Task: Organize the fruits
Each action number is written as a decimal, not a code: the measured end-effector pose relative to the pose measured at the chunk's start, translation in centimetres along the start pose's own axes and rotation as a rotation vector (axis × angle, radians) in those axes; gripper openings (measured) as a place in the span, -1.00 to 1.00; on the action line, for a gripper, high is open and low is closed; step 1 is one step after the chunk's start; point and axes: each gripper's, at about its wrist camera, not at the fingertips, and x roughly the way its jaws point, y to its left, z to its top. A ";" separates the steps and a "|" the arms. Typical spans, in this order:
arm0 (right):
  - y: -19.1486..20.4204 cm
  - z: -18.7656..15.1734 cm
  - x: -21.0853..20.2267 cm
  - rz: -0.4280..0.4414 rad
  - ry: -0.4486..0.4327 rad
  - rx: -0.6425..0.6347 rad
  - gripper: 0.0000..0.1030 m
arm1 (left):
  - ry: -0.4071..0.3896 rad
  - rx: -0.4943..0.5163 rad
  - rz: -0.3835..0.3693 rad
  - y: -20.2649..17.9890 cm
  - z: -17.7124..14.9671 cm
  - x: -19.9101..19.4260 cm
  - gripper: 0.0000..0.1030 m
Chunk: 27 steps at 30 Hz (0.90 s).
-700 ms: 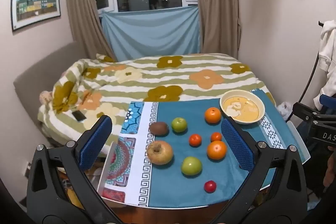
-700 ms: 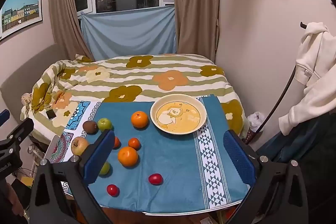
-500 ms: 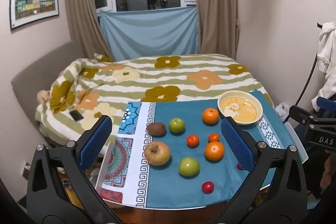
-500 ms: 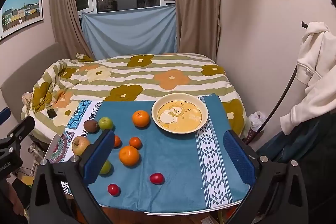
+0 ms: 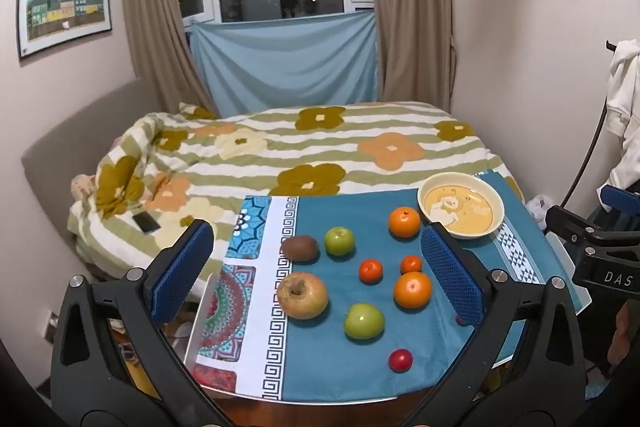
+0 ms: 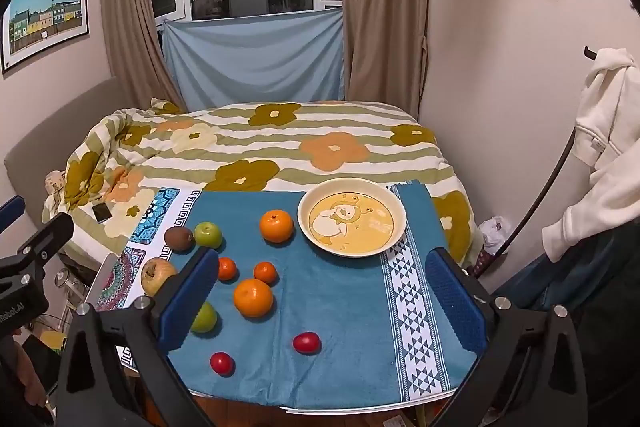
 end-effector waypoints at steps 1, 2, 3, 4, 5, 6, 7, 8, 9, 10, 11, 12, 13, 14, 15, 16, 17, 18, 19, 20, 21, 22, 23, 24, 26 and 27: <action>0.0 0.0 0.0 0.000 0.000 0.000 0.99 | 0.003 0.000 -0.001 0.1 0.0 0.2 1.00; 0.1 0.0 0.0 0.000 0.001 -0.001 0.99 | 0.004 0.000 -0.001 0.1 0.0 0.3 1.00; 0.1 0.0 0.1 0.000 0.003 -0.001 0.99 | 0.006 0.000 -0.002 0.2 0.0 0.4 1.00; 0.2 -0.1 0.2 -0.001 0.004 -0.001 0.99 | 0.007 0.000 -0.003 0.3 0.1 0.4 1.00; 0.2 -0.1 0.2 0.000 0.004 -0.001 0.99 | 0.008 0.000 -0.002 0.3 0.1 0.5 1.00; 0.2 -0.1 0.2 0.000 0.004 -0.001 0.99 | 0.007 0.001 -0.002 0.3 0.0 0.5 1.00; 0.3 -0.2 0.2 0.000 0.005 0.000 0.99 | 0.008 0.001 -0.001 0.3 0.0 0.6 1.00; 0.3 -0.2 0.2 0.000 0.005 0.000 0.99 | 0.008 0.000 -0.001 0.4 0.0 0.7 1.00; 0.3 -0.2 0.3 0.001 0.005 0.000 0.99 | 0.009 0.001 -0.001 0.4 0.0 0.7 1.00; 0.3 -0.2 0.3 0.000 0.006 0.000 0.99 | 0.009 0.001 -0.001 0.4 0.0 0.7 1.00; 0.3 -0.1 0.3 0.000 0.006 0.000 0.99 | 0.010 0.001 -0.001 0.4 0.0 0.7 1.00; 0.2 -0.1 0.3 0.001 0.006 0.000 0.99 | 0.011 0.001 0.000 0.4 -0.1 0.8 1.00; 0.3 -0.1 0.3 0.001 0.007 0.000 0.99 | 0.011 0.001 0.000 0.5 -0.1 0.8 1.00; 0.3 -0.1 0.3 0.000 0.007 0.000 0.99 | 0.012 0.000 0.000 0.5 -0.1 0.9 1.00; 0.3 -0.1 0.3 0.000 0.007 0.000 0.99 | 0.013 0.000 0.000 0.5 -0.2 0.9 1.00; 0.3 -0.1 0.3 0.000 0.007 0.000 0.99 | 0.014 -0.001 0.000 0.5 -0.2 1.0 1.00; 0.3 -0.1 0.3 0.000 0.008 0.000 0.99 | 0.014 -0.001 0.000 0.5 -0.3 1.0 1.00; 0.2 -0.1 0.3 0.000 0.007 0.000 0.99 | 0.014 -0.001 0.000 0.6 -0.3 1.0 1.00; 0.3 -0.1 0.3 0.000 0.007 0.000 0.99 | 0.015 -0.001 -0.001 0.6 -0.3 1.0 1.00; 0.2 -0.1 0.3 0.001 0.008 0.000 0.99 | 0.016 -0.001 -0.001 0.6 -0.3 1.0 1.00; 0.2 -0.1 0.3 0.001 0.008 0.000 0.99 | 0.015 -0.001 -0.001 0.5 -0.4 1.1 1.00; 0.2 -0.1 0.3 0.001 0.008 0.000 0.99 | 0.016 -0.001 -0.001 0.5 -0.4 1.1 1.00; 0.1 -0.1 0.3 0.002 0.008 0.000 0.99 | 0.016 -0.002 -0.002 0.5 -0.5 1.1 1.00; 0.2 -0.1 0.3 0.002 0.009 0.000 0.99 | 0.016 -0.002 -0.002 0.5 -0.5 1.1 1.00; 0.2 -0.1 0.3 0.002 0.009 0.001 0.99 | 0.016 -0.003 0.000 0.5 -0.6 1.1 1.00; 0.2 -0.1 0.4 0.002 0.008 0.001 0.99 | 0.016 -0.003 0.000 0.4 -0.6 1.1 1.00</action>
